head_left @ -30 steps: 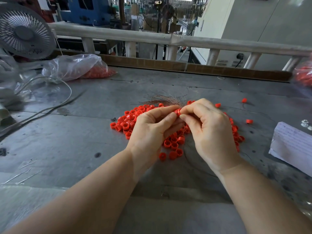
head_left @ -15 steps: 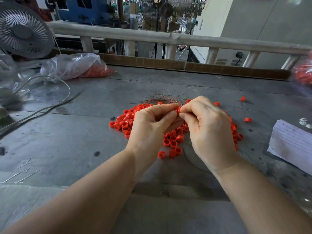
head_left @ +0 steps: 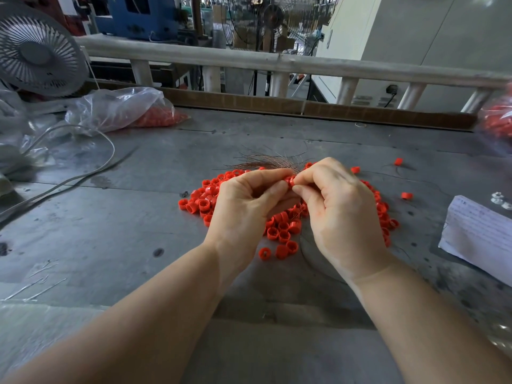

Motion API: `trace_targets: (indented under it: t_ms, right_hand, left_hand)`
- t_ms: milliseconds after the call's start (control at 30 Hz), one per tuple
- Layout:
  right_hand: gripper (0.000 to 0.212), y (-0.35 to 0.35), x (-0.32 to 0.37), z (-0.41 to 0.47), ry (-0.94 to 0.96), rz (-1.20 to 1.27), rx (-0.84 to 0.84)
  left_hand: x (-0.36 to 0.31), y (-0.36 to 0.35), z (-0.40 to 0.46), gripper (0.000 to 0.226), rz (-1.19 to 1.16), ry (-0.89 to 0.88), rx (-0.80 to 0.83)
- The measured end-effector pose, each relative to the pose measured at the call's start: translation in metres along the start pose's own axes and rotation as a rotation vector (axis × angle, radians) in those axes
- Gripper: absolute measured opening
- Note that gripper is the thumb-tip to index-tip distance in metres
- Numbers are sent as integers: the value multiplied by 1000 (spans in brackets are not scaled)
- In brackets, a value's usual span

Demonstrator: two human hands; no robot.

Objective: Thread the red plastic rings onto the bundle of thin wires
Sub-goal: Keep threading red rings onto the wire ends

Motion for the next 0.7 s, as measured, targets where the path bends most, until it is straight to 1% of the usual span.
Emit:
trace_targets:
  t_ms: [167,533,633,700]
  right_hand:
    - [5,-1,0,0,2,-49,0]
    - [3,-1,1,0,-16,42,-46]
    - [3,-2,1,0,-28,48,-55]
    - [4,-3,0,-1,-37,35,-48]
  left_hand:
    - [0,-1,-1,22,38,-24,-12]
    - [-1,-2,-3,22,30,-11,-24]
    - [-1,-2,-2,22,-2,19,-24]
    - [-1,-2,-1,17,-63,73,-15]
Point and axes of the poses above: each hand's wrist, its own z-axis towards the middle knuckle, its own y-axis out of the back of the hand, x = y × z, the point moved 1 cm from there along z, towards the middle knuckle, and after that the axes turned 4 degrees about -x, right-handed, at the moved point
